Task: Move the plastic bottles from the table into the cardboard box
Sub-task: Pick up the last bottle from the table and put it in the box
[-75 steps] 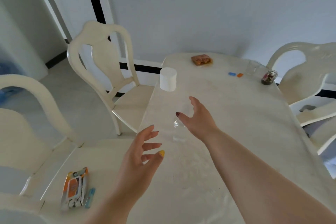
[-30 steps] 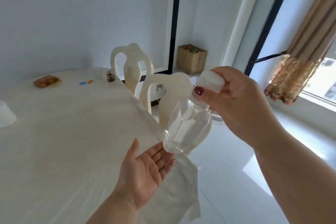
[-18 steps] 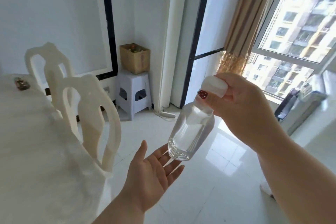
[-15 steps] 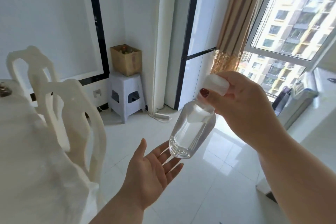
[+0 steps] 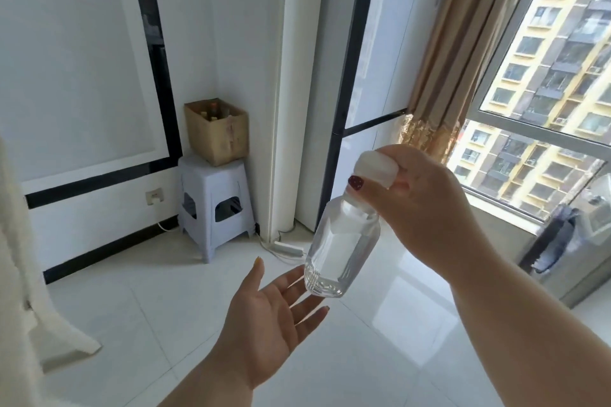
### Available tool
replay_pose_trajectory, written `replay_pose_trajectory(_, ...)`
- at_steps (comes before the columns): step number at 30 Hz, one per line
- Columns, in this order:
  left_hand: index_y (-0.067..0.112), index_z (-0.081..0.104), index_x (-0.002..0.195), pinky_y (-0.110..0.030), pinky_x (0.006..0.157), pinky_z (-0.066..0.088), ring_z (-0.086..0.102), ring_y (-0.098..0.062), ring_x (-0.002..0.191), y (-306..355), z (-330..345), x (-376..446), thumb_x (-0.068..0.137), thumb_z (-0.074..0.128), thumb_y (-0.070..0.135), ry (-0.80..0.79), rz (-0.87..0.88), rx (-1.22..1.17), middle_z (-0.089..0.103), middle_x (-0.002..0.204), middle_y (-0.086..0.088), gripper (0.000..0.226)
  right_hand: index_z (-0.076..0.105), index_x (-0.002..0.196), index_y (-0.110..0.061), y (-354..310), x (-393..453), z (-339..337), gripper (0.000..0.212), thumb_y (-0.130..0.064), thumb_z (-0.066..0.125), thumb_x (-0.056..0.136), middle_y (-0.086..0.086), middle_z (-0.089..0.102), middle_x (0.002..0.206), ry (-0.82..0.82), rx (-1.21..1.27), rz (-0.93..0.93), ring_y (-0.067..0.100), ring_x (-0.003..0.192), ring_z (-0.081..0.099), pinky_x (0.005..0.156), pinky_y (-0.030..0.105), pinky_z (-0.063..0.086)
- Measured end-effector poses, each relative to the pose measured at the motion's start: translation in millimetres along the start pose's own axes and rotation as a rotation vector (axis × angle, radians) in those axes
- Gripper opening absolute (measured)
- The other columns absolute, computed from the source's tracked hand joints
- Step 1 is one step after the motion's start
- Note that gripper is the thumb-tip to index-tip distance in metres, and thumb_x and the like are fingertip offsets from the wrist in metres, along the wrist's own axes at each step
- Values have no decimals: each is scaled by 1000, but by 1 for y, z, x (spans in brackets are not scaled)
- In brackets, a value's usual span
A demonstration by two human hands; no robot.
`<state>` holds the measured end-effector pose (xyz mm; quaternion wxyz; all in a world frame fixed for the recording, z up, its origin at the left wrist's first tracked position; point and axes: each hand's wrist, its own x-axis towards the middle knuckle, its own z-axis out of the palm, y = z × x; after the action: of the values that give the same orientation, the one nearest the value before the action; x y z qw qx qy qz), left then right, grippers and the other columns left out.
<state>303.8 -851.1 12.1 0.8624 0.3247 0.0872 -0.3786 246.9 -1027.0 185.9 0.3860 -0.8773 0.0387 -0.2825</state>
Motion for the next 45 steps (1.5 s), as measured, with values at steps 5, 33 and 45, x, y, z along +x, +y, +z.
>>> replay_pose_trajectory(5,4,62,134,-56,110,43,59,-38,131,54,15,87,96,40,62,57,47,-4,67,136,-18,73,67,104,-25,43,109,34,28,-37,75,80,-8,74,89,-60,39,-13,14,79,72,75,38,60)
replay_pose_trajectory(33,8,59,127,-51,97,50,61,-40,126,491,-8,544,96,38,65,241,337,-125,72,128,-16,68,66,96,-32,180,710,383,19,-40,76,82,-13,71,87,-374,166,-285,3,80,66,59,8,44)
replay_pose_trajectory(45,7,57,133,-50,110,40,52,-34,134,707,-57,702,98,37,62,332,348,-42,61,140,-14,68,63,95,-32,198,913,560,19,-40,73,82,-17,65,83,-340,228,-238,1,73,59,56,6,38)
